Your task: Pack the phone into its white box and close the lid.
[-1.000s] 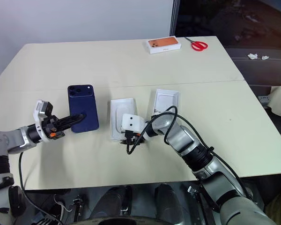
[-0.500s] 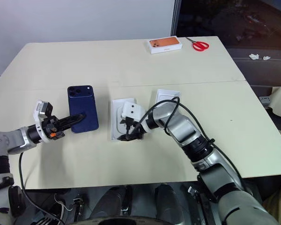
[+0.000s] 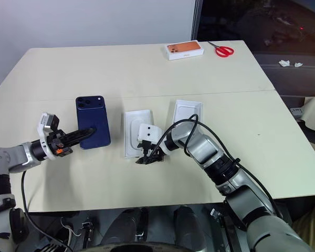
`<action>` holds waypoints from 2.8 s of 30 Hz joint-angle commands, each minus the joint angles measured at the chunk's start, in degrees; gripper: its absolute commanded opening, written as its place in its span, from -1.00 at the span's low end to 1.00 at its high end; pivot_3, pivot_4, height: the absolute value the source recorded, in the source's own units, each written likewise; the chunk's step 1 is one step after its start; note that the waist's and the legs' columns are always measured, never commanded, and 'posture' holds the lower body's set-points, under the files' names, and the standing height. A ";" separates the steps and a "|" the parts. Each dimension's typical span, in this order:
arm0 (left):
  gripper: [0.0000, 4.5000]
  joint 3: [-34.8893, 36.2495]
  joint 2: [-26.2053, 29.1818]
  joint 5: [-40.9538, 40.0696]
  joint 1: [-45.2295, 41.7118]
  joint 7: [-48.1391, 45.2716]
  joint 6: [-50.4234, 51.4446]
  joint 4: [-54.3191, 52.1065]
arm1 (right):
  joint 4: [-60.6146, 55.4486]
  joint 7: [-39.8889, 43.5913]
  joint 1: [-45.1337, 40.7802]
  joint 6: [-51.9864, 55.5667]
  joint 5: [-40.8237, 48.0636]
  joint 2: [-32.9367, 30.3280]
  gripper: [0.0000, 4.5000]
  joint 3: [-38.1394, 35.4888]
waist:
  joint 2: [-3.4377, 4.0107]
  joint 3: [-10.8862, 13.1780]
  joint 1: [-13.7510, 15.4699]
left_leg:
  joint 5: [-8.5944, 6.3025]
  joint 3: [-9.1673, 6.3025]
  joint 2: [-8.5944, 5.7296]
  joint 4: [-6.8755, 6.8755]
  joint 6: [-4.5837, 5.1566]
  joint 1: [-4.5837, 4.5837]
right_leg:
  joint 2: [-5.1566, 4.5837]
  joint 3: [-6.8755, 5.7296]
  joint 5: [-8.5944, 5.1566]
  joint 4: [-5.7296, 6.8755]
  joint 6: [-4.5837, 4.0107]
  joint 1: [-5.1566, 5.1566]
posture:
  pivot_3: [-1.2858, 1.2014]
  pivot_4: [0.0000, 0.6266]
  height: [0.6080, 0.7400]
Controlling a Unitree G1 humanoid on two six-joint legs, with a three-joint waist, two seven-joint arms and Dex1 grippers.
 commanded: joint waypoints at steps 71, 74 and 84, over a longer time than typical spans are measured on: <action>-1.00 0.65 0.97 -3.18 -0.27 0.13 2.63 -2.64 | 0.88 -9.78 -6.05 8.76 5.93 6.25 -0.27 -5.53 | -0.04 -0.02 -0.14 | 0.00 0.00 0.00 -0.08 0.00 -0.01 | 0.00 0.00 0.00 -0.01 0.00 -0.06 | 0.03 -0.52 1.00; -1.00 -1.31 -0.39 -2.79 -0.54 1.40 4.00 -3.65 | 1.04 -8.94 -5.92 7.58 6.53 4.37 -0.49 -7.27 | -0.04 -0.02 -0.09 | 0.00 0.00 0.00 -0.07 0.01 -0.01 | 0.00 0.00 0.00 0.01 0.00 -0.05 | 0.03 -0.52 1.00; -1.00 -4.29 -6.65 -1.92 0.28 6.83 7.44 -7.93 | 1.84 -8.35 -3.32 4.57 6.52 -3.74 -0.49 -12.41 | -0.06 -0.01 -0.08 | 0.00 0.00 -0.01 -0.07 0.03 -0.01 | -0.01 0.01 0.00 -0.01 0.00 -0.02 | 0.03 -0.52 1.00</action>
